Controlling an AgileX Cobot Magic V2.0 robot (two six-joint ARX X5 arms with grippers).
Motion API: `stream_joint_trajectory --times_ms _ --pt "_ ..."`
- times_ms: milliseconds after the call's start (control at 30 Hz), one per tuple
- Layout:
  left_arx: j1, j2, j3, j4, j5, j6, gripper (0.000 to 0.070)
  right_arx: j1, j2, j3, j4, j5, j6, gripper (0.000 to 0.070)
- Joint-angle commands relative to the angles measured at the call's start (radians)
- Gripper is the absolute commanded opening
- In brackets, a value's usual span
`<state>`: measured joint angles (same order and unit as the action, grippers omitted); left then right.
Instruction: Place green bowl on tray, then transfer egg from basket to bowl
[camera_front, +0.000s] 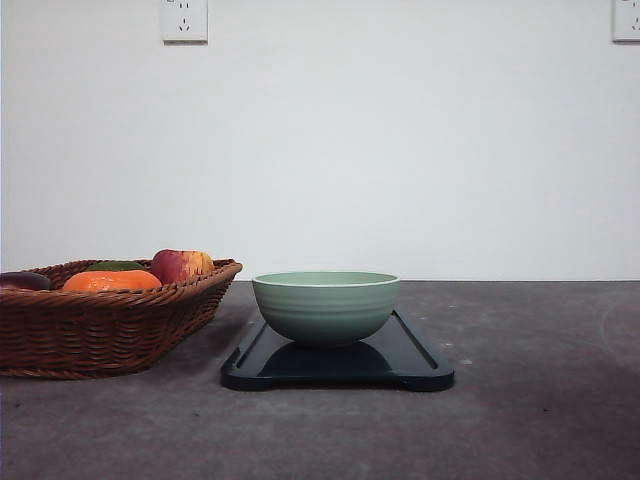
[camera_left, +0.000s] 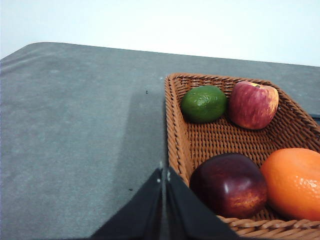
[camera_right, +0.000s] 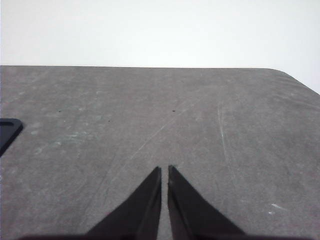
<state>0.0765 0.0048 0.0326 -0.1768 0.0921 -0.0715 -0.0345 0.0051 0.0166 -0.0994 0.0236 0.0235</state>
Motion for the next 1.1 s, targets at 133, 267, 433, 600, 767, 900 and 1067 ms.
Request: stream_joint_trajectory --times_ms 133,267,433,600,767,900,1067 --pt "0.0 -0.002 -0.019 -0.008 0.0 -0.003 0.0 0.0 -0.002 -0.005 0.011 0.003 0.011 0.0015" --pt "0.0 -0.001 -0.019 -0.008 0.0 -0.003 0.0 0.0 -0.002 -0.005 0.011 0.003 0.011 0.0015" --pt "0.0 -0.002 -0.019 -0.008 0.0 -0.003 0.0 0.0 -0.002 -0.005 0.011 0.003 0.011 0.0015" --pt "0.0 -0.002 -0.019 -0.008 0.0 -0.003 0.0 0.0 -0.002 -0.005 0.011 0.003 0.011 0.0015" --pt "0.0 -0.001 -0.019 -0.008 0.0 -0.003 0.0 0.0 -0.002 -0.005 0.011 0.003 0.011 0.0015" --pt "0.0 -0.002 -0.019 -0.008 0.0 -0.003 0.0 0.0 -0.002 -0.005 0.011 0.003 0.011 0.0015" --pt "0.0 -0.002 -0.019 -0.008 0.0 -0.003 0.0 0.0 -0.002 -0.005 0.011 0.003 0.011 0.0015"
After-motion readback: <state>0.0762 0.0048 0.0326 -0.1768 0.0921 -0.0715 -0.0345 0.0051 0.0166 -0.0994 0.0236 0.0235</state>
